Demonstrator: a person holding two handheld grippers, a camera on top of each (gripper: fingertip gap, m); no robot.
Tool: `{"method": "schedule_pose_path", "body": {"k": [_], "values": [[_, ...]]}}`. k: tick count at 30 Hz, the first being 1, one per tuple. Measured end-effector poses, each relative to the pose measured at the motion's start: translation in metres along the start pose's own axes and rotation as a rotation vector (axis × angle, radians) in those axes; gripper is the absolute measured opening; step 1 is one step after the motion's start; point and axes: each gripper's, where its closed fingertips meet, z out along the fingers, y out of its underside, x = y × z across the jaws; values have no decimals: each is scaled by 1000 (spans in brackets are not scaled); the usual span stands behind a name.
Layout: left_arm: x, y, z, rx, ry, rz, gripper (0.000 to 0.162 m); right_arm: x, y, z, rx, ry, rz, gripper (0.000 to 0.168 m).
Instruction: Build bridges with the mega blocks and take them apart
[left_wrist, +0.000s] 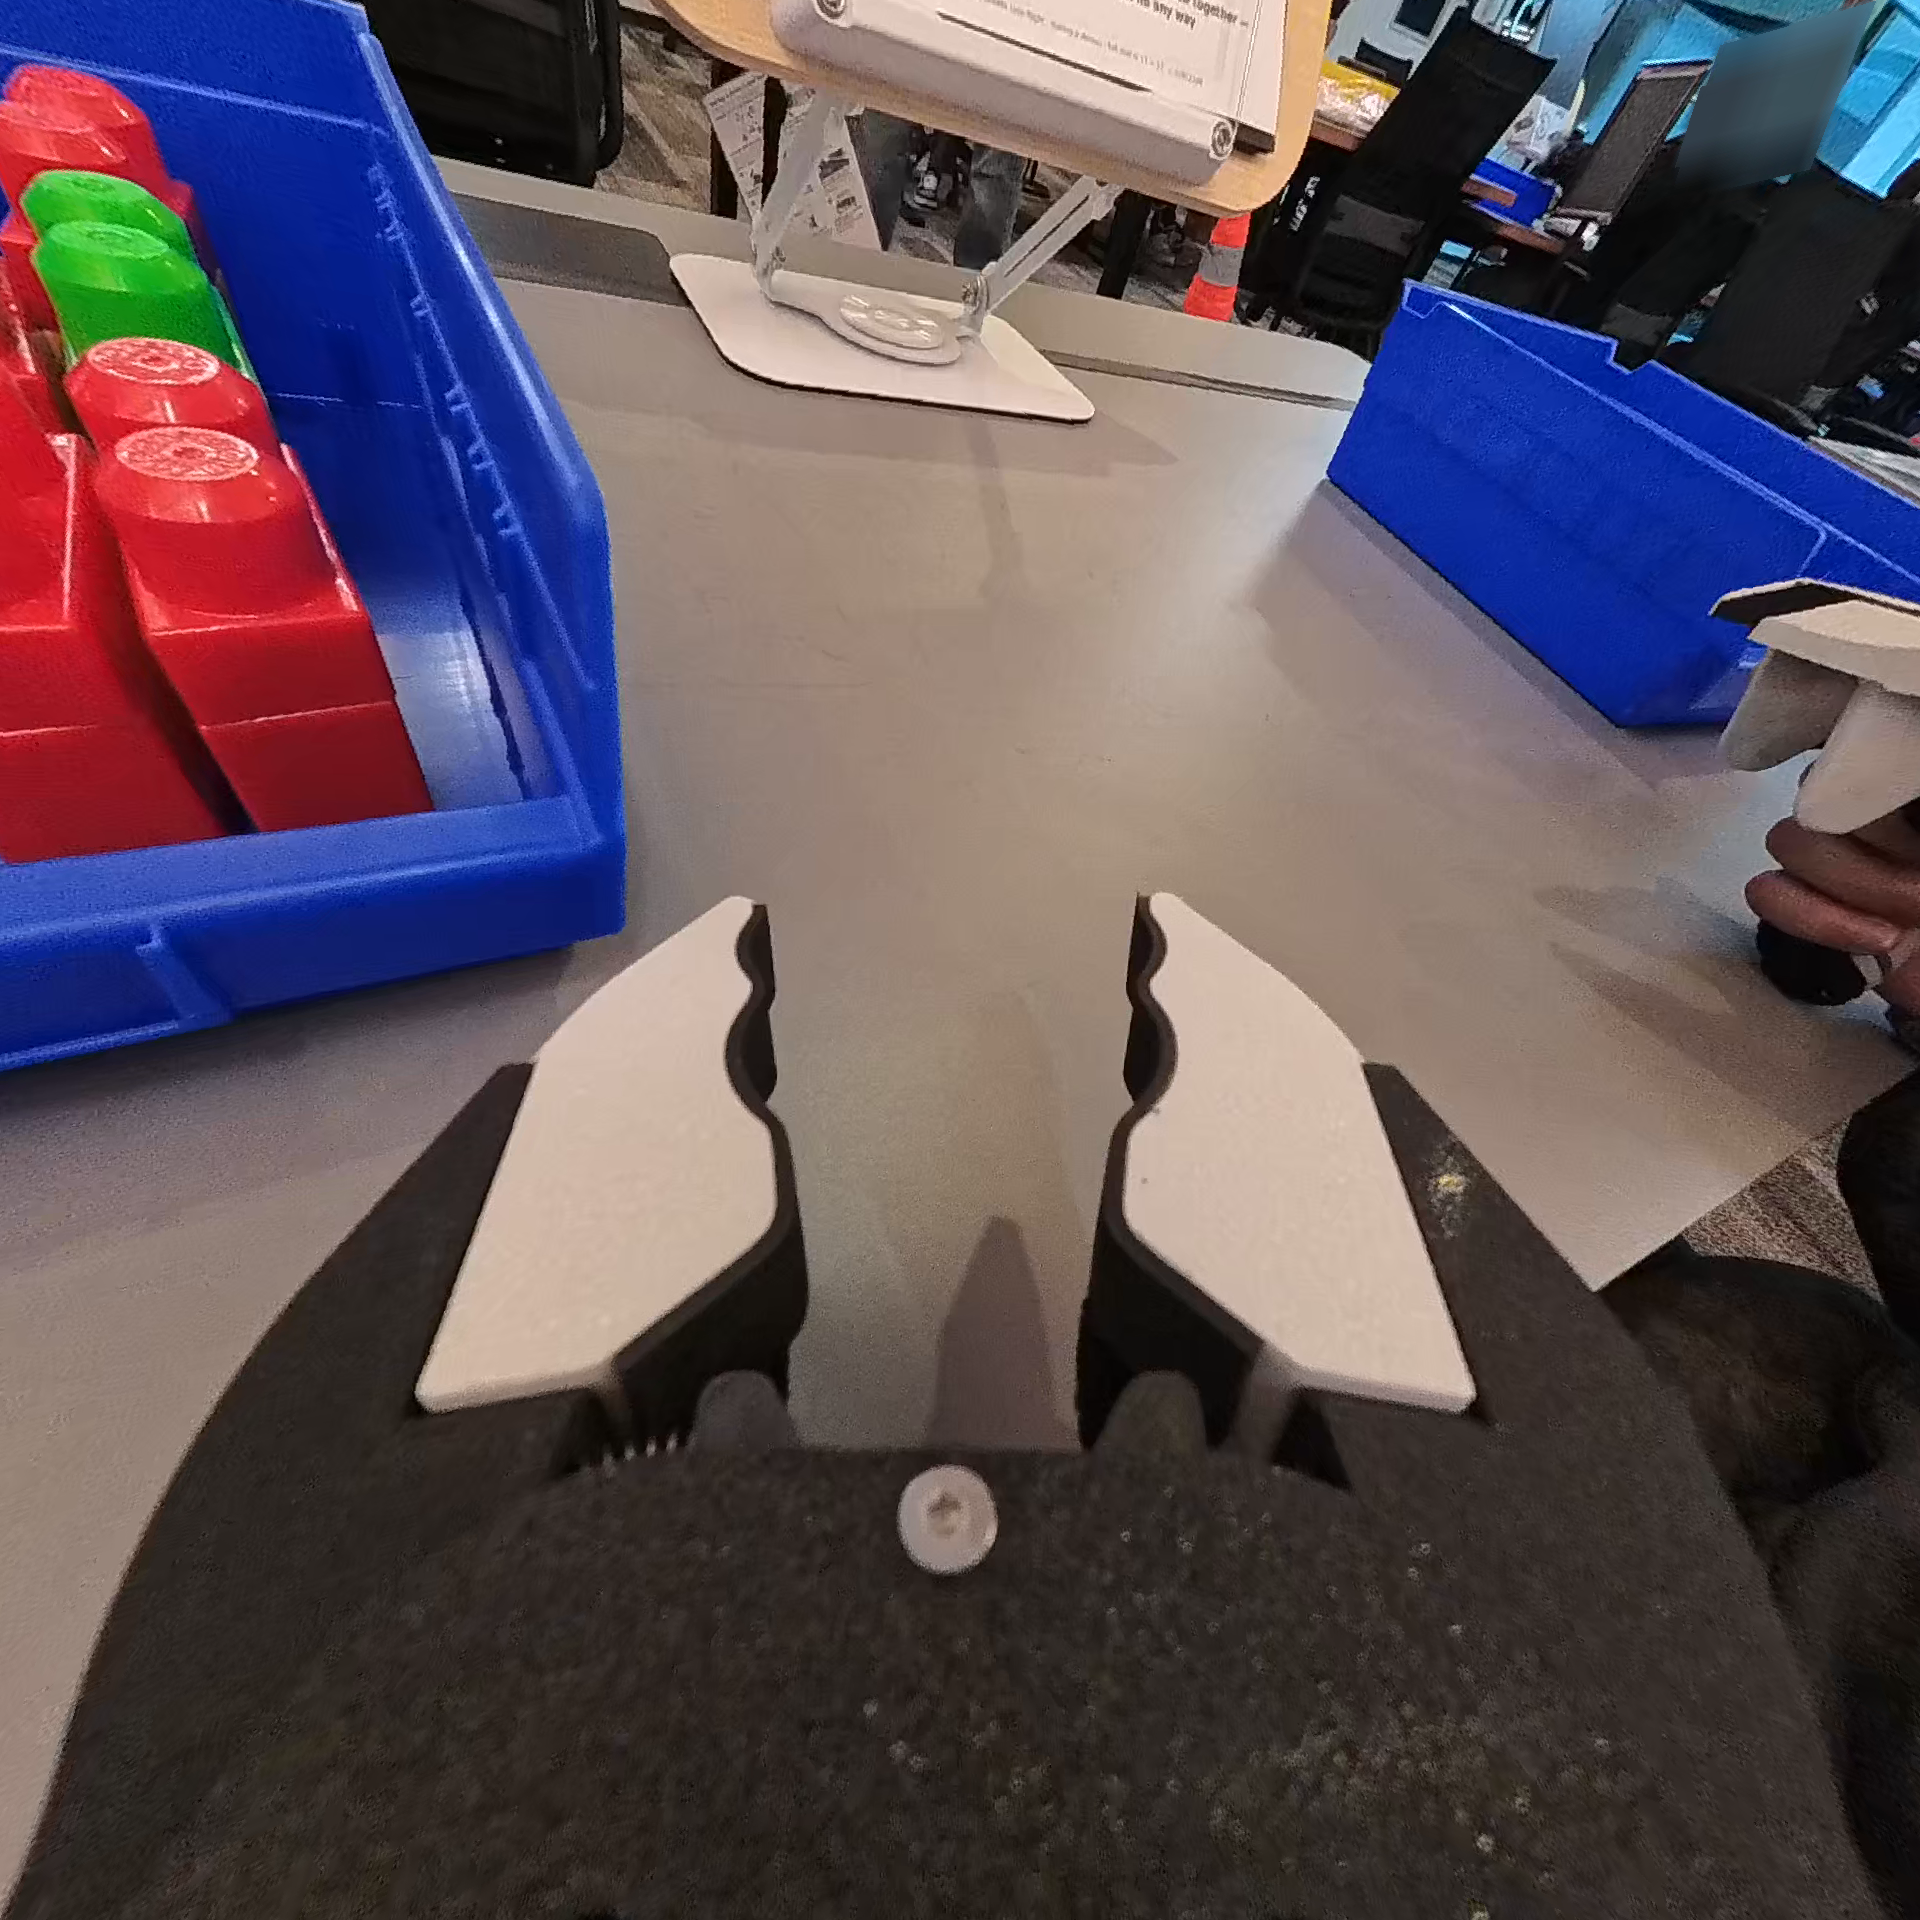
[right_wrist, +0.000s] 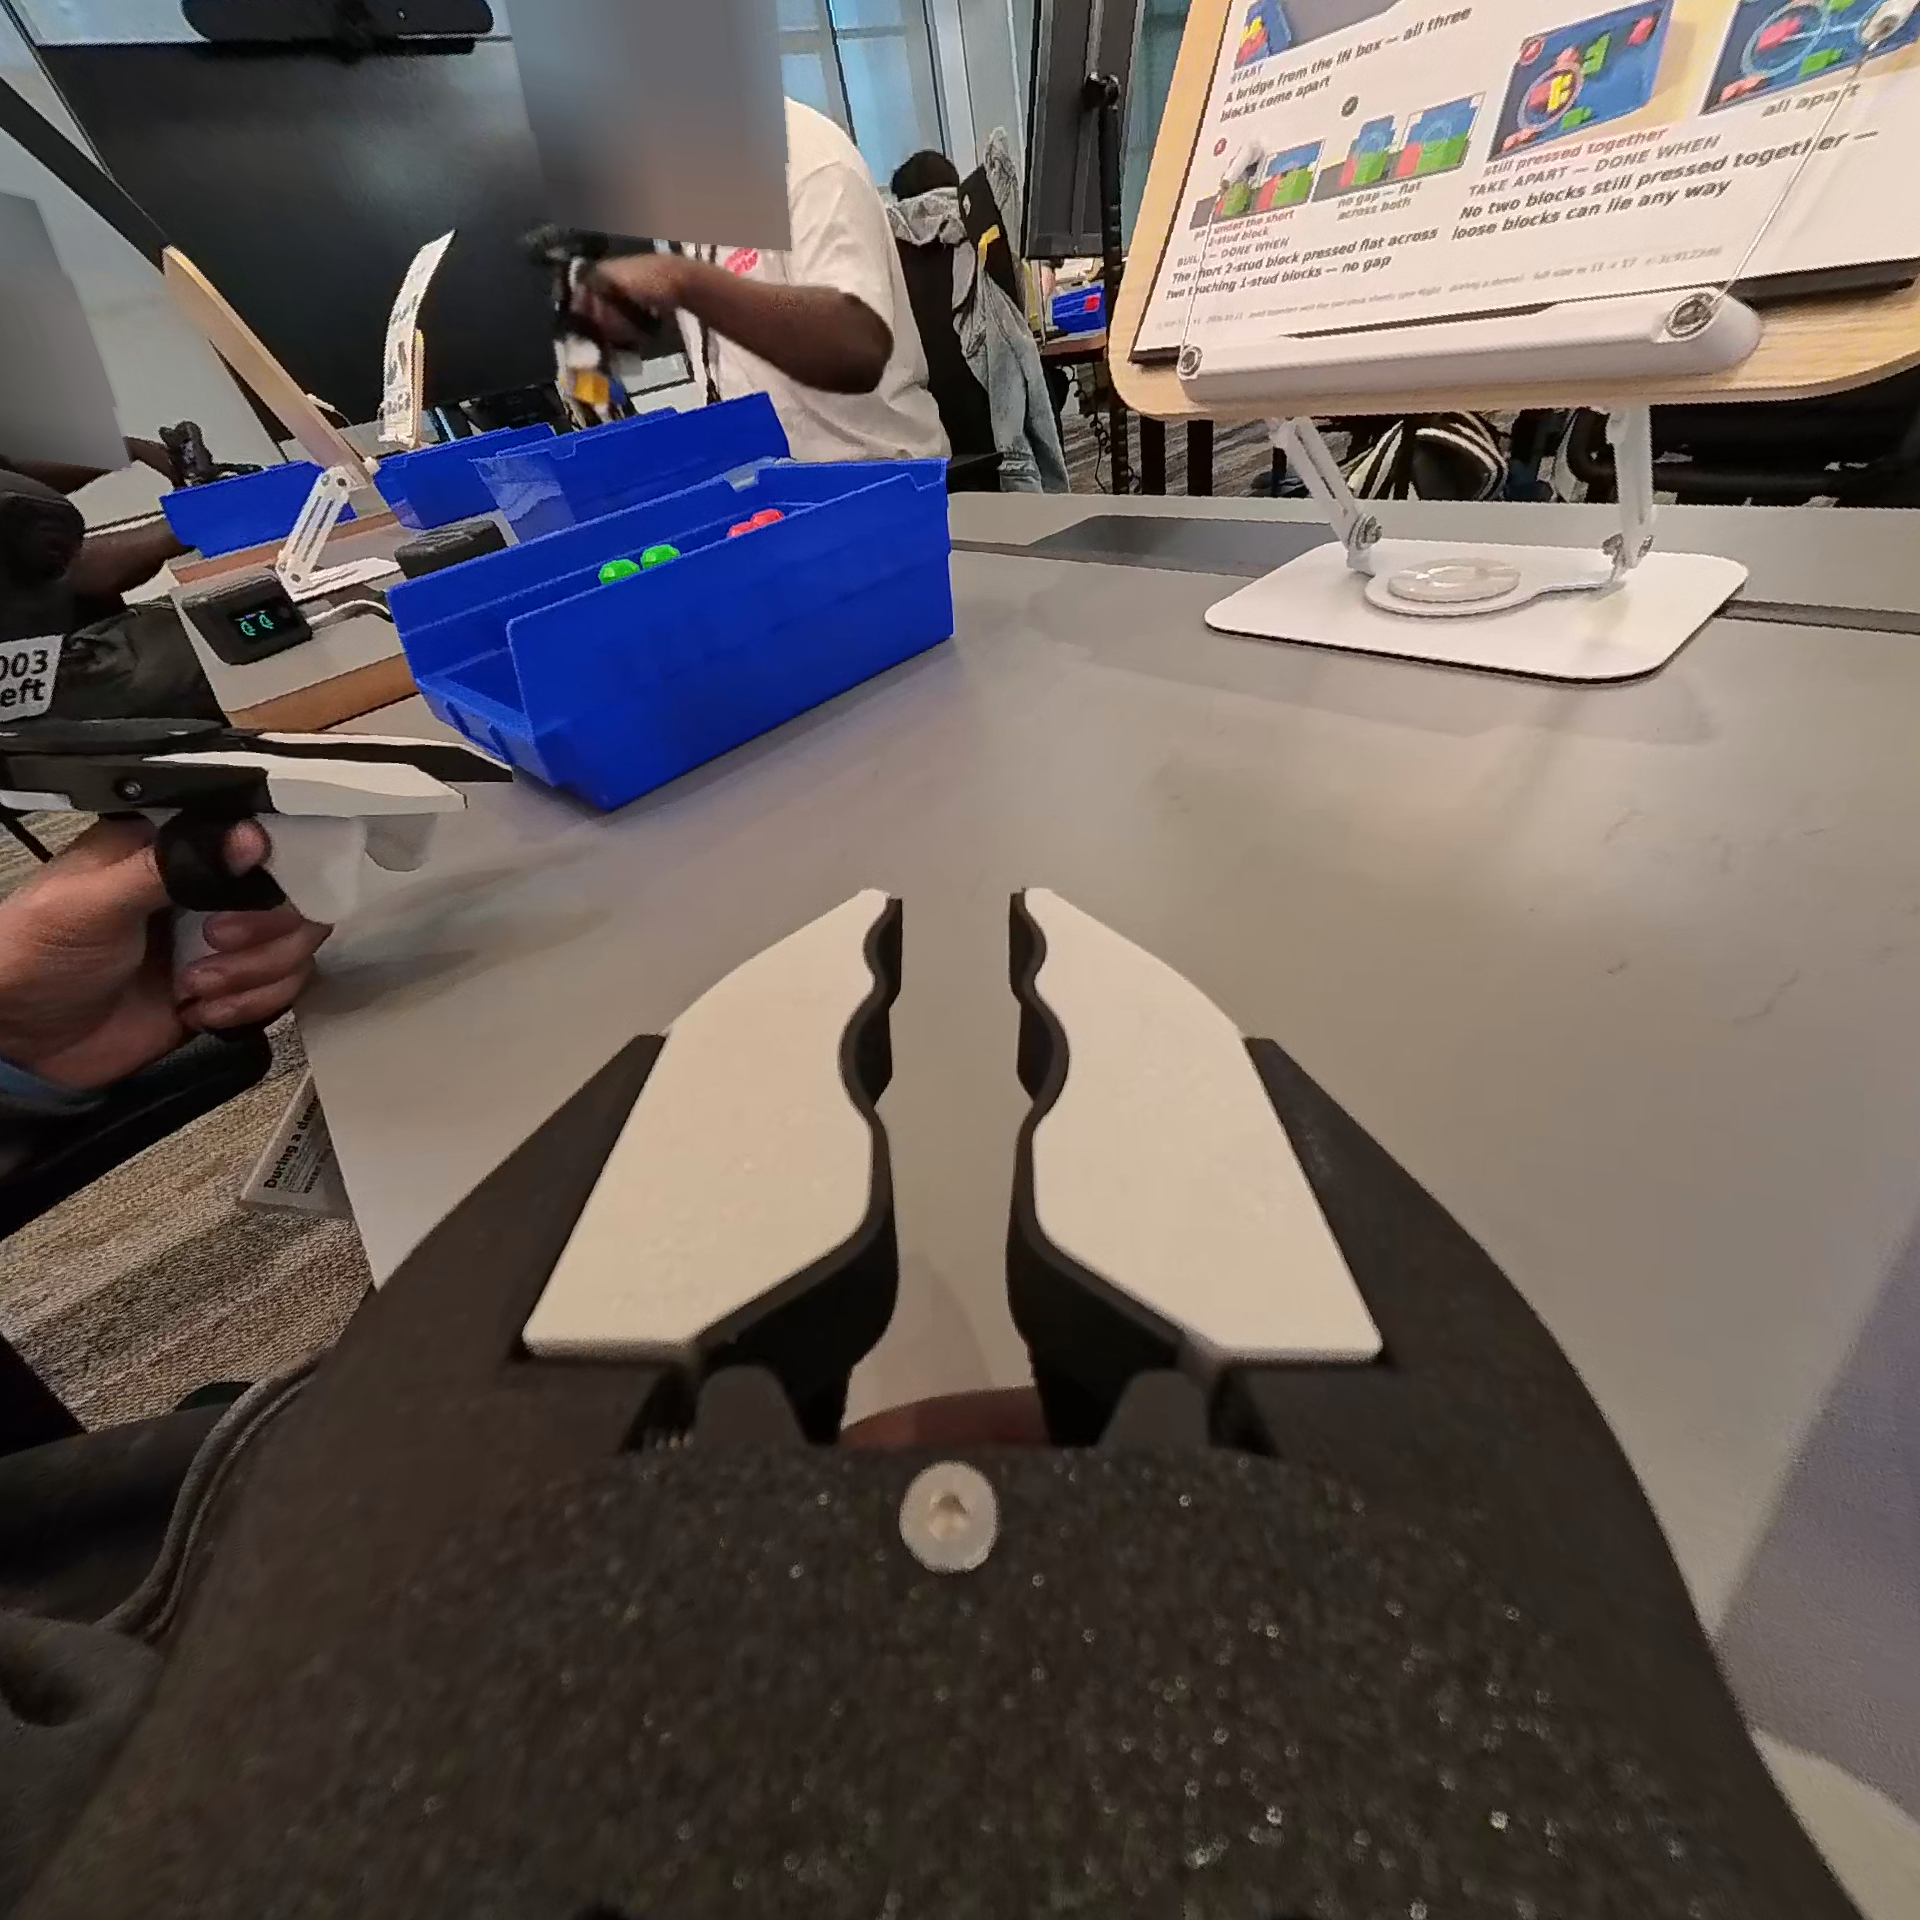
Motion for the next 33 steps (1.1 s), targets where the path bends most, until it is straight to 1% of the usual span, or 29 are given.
{"method": "schedule_pose_path", "body": {"k": [7,10,12,15,17,19,25,26,29,33], "values": [[-2,-1,0,5,0,-25,64,1,0,0,-3,-1,7,19],[-7,-4,-4,18,-24,-12,63,1,1,0,-7,-2,12,19],[-18,-11,-11,17,-69,48,63,1,1,0,-8,-2,14,19],[-47,-33,-28,-29,-139,228,63,0,1,0,-7,-6,15,19],[-60,-48,-34,-127,-84,314,63,0,1,1,-11,-10,19,19],[-82,-55,-36,-278,-57,405,73,-1,2,2,-15,-19,25,19],[-157,-60,-23,-680,-34,698,78,-3,3,5,-28,-36,30,19],[-167,-58,-21,-747,-21,731,82,-2,3,6,-30,-38,36,19],[-179,-54,-14,-873,77,735,86,-1,3,6,-28,-45,57,19],[-177,-48,1,-942,241,662,86,1,3,6,-29,-52,87,19]]}}
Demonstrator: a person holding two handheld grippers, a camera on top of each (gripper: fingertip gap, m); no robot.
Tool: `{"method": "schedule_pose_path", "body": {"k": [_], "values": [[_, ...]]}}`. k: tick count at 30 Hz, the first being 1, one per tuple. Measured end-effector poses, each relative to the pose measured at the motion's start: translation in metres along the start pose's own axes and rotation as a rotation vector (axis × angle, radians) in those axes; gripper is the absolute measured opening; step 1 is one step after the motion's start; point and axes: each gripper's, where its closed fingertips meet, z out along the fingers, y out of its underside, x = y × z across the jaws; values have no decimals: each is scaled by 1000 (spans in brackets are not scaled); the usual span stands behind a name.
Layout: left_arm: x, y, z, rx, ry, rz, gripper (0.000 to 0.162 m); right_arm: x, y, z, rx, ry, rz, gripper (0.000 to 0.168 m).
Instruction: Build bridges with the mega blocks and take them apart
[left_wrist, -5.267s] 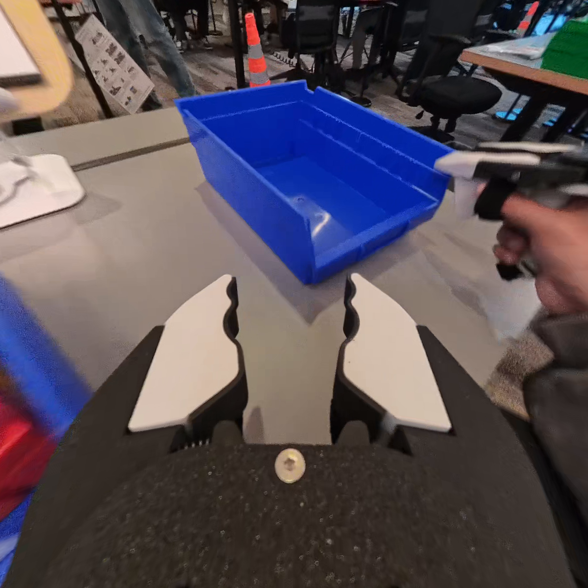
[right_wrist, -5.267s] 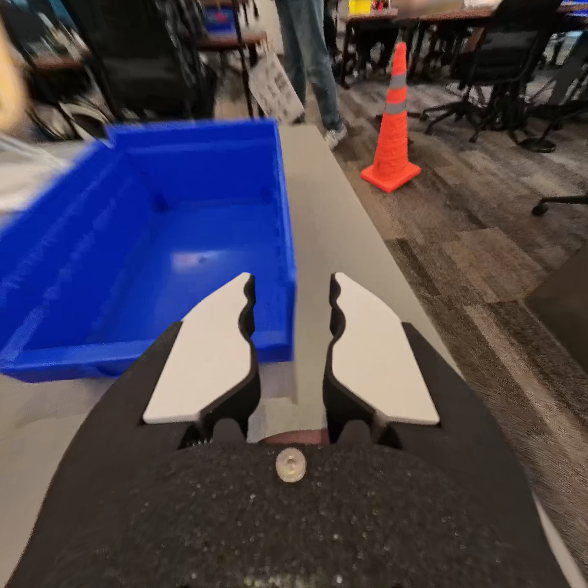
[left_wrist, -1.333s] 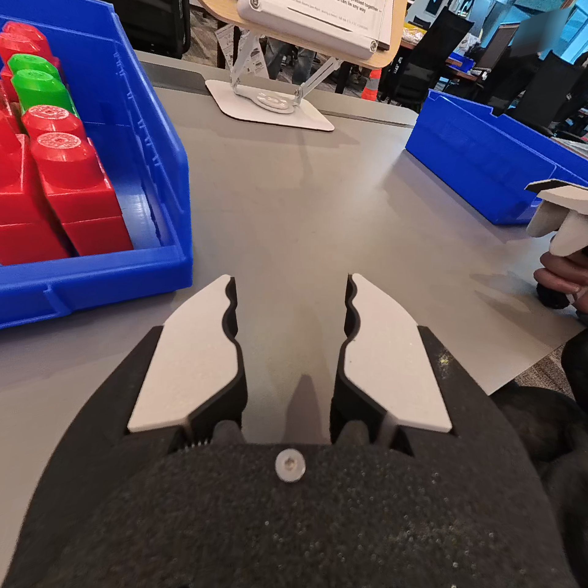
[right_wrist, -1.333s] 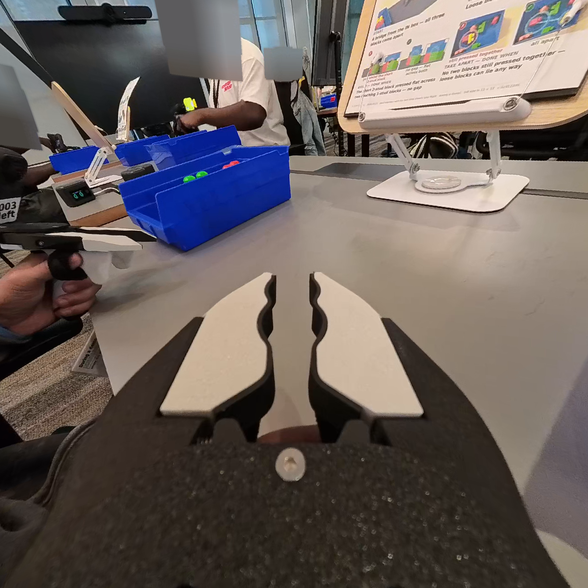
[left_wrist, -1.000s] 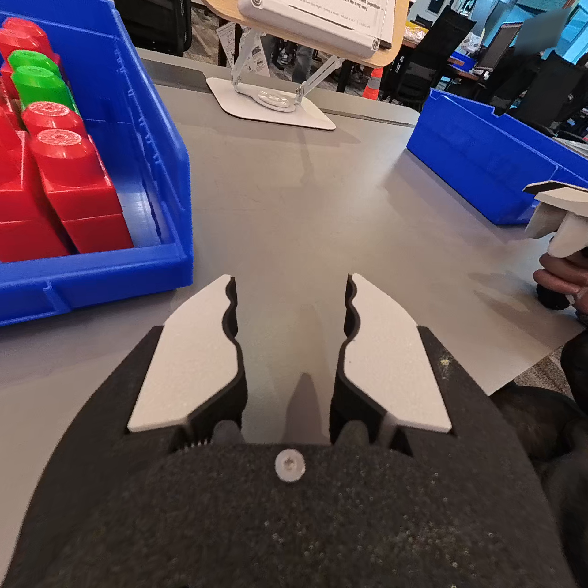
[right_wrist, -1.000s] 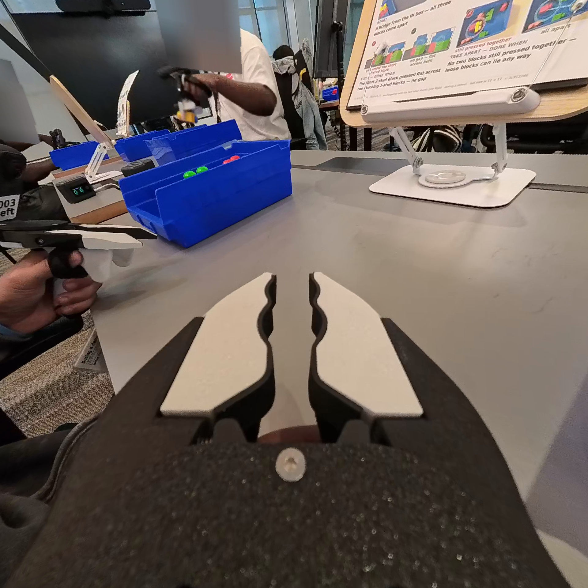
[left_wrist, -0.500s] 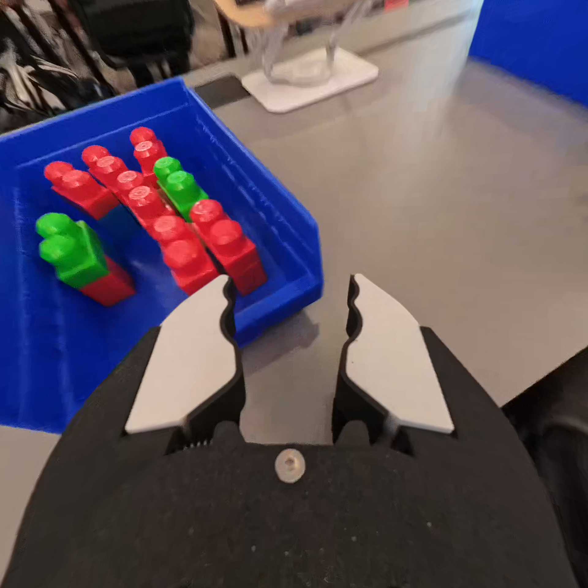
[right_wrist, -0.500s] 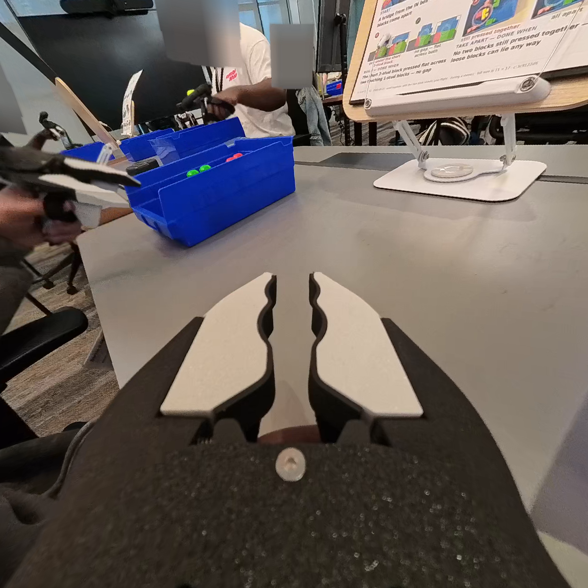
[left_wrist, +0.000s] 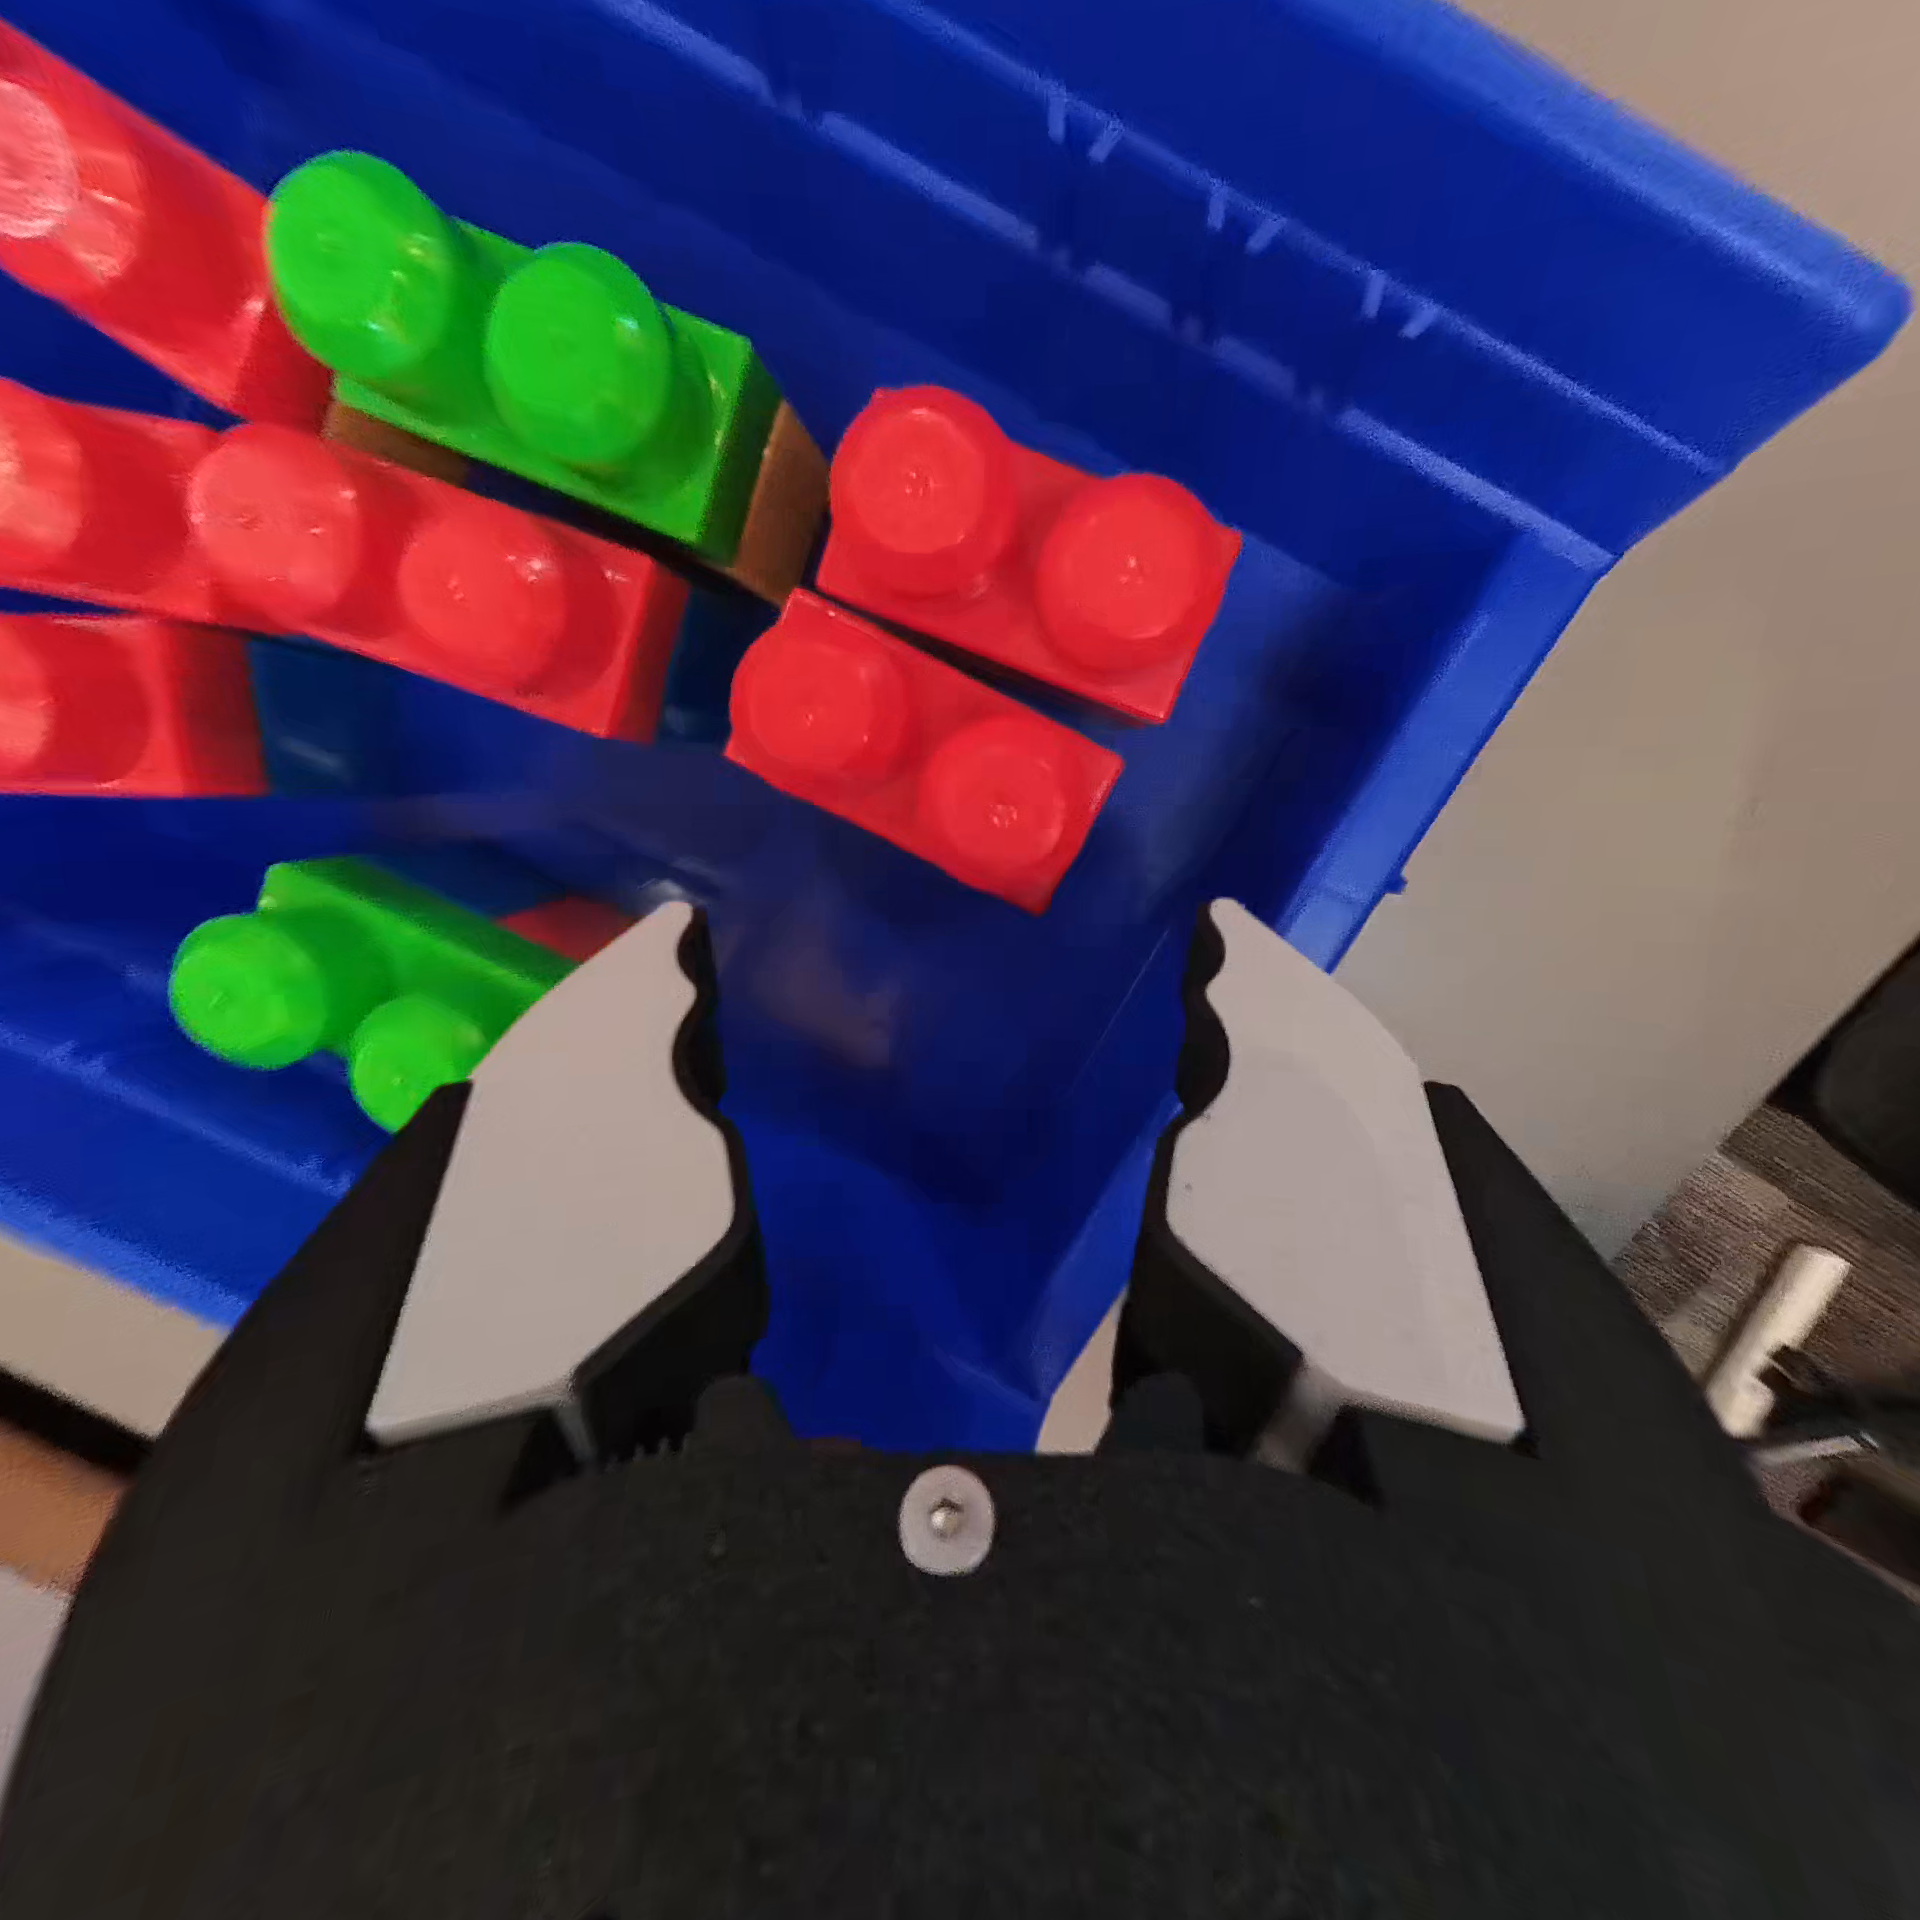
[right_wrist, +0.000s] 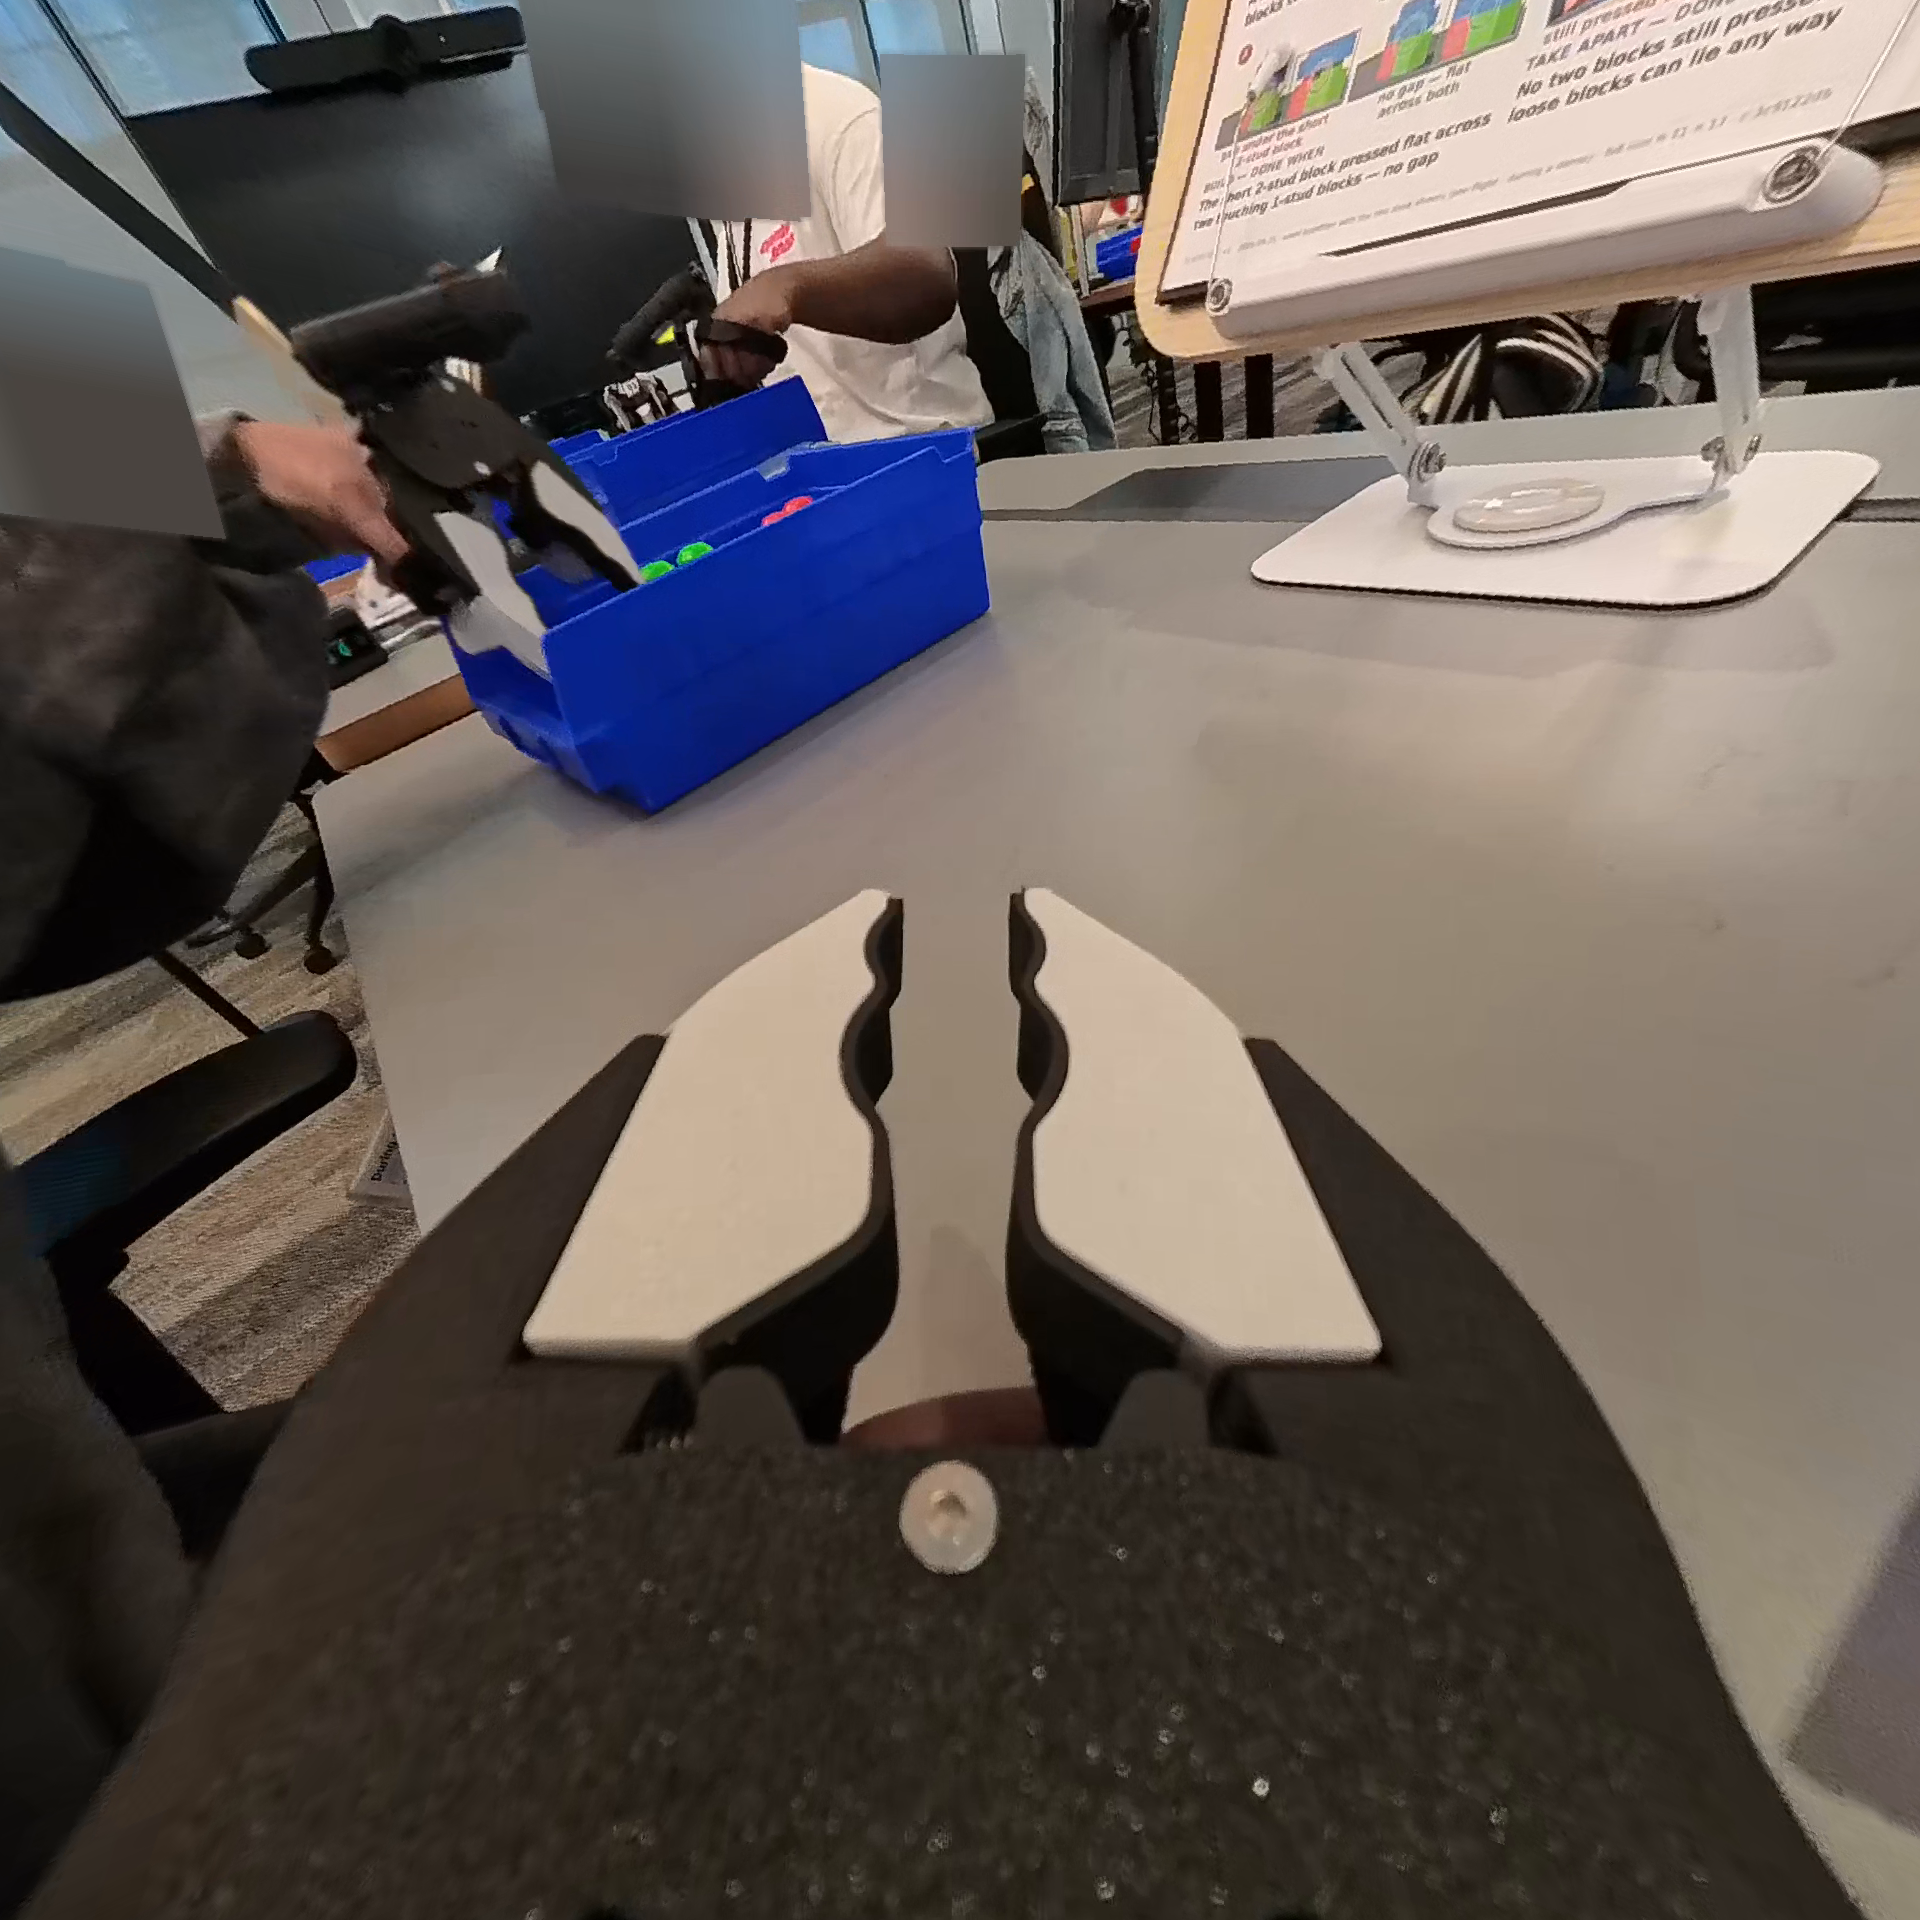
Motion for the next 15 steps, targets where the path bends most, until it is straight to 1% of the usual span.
{"method": "schedule_pose_path", "body": {"k": [4,6,8,11,12,14,15], "values": [[-4,7,19,-117,74,30,88,2,0,2,2,-6,37,19],[-3,-1,21,-99,77,65,88,2,1,3,0,-10,57,19],[0,-8,25,-86,73,107,85,2,1,4,-1,-16,79,19],[-3,-4,36,-135,44,151,85,2,1,5,2,-40,132,19],[-5,-4,37,-146,31,163,83,2,1,6,4,-52,152,19],[-2,-12,36,-107,15,197,72,0,1,6,9,-77,181,19],[0,-17,35,-74,8,210,52,-2,1,6,9,-86,184,19]]}}
